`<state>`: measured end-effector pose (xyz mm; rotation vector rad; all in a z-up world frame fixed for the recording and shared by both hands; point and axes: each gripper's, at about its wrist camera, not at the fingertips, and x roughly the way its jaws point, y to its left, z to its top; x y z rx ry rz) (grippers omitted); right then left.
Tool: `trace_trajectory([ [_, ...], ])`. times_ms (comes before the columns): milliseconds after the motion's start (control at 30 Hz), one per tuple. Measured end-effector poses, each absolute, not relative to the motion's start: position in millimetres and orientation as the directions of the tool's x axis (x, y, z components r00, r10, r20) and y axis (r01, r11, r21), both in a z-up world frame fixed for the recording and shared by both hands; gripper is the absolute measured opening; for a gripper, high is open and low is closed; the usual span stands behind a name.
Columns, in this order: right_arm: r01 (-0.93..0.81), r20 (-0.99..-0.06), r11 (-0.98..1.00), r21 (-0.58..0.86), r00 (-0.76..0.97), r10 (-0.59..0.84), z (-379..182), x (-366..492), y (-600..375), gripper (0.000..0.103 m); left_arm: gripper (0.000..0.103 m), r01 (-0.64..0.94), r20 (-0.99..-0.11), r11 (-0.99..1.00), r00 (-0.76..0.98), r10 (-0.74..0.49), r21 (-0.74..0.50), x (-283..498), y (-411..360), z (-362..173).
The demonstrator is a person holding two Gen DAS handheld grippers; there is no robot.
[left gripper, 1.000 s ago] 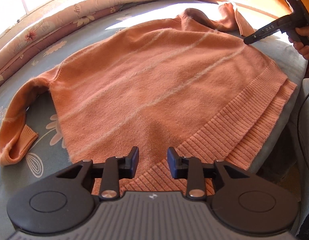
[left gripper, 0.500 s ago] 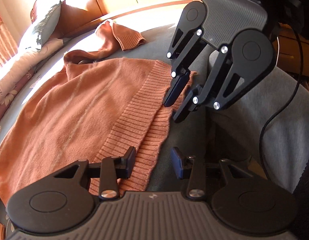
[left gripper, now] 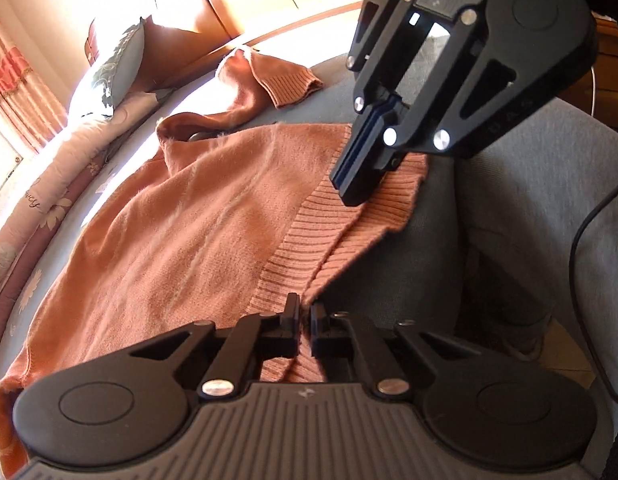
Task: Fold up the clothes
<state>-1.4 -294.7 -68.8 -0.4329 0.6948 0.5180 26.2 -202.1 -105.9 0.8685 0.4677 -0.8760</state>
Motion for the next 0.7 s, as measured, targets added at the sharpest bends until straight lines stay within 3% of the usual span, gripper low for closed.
trace_trajectory([
  [133, -0.601, -0.702, 0.757, -0.256, 0.654, 0.282, -83, -3, -278, 0.017, 0.002, 0.819, -0.667, 0.355, 0.573, -0.477, 0.450, 28, -199, -96],
  [167, -0.610, -0.702, 0.750, -0.255, 0.650, 0.290, -86, -3, -274, 0.026, 0.002, 0.820, -0.665, 0.363, 0.572, -0.479, 0.443, 30, -198, -94],
  [233, -0.612, -0.690, 0.732, -0.299, 0.668, 0.277, -90, -6, -264, 0.027, 0.002, 0.826, -0.672, 0.365, 0.562, -0.482, 0.429, 32, -196, -92],
  [267, -0.599, -0.680, 0.713, -0.364, 0.694, 0.236, -94, -8, -257, 0.027, 0.002, 0.835, -0.681, 0.360, 0.549, -0.484, 0.417, 33, -195, -92],
  [300, -0.590, -0.671, 0.695, -0.412, 0.712, 0.207, -97, -9, -252, 0.010, 0.002, 0.843, -0.691, 0.356, 0.536, -0.485, 0.404, 33, -194, -92],
  [333, -0.589, -0.667, 0.681, -0.436, 0.719, 0.194, -99, -11, -250, 0.004, 0.002, 0.851, -0.700, 0.351, 0.523, -0.487, 0.391, 34, -192, -91],
  [400, -0.592, -0.666, 0.656, -0.468, 0.724, 0.179, -100, -13, -247, 0.003, 0.001, 0.866, -0.717, 0.341, 0.496, -0.490, 0.365, 35, -190, -91],
  [700, -0.729, -0.813, 0.605, -0.321, 0.540, 0.219, -105, -22, -247, 0.003, 0.003, 0.923, -0.812, 0.284, 0.369, -0.452, 0.261, 28, -170, -101],
])
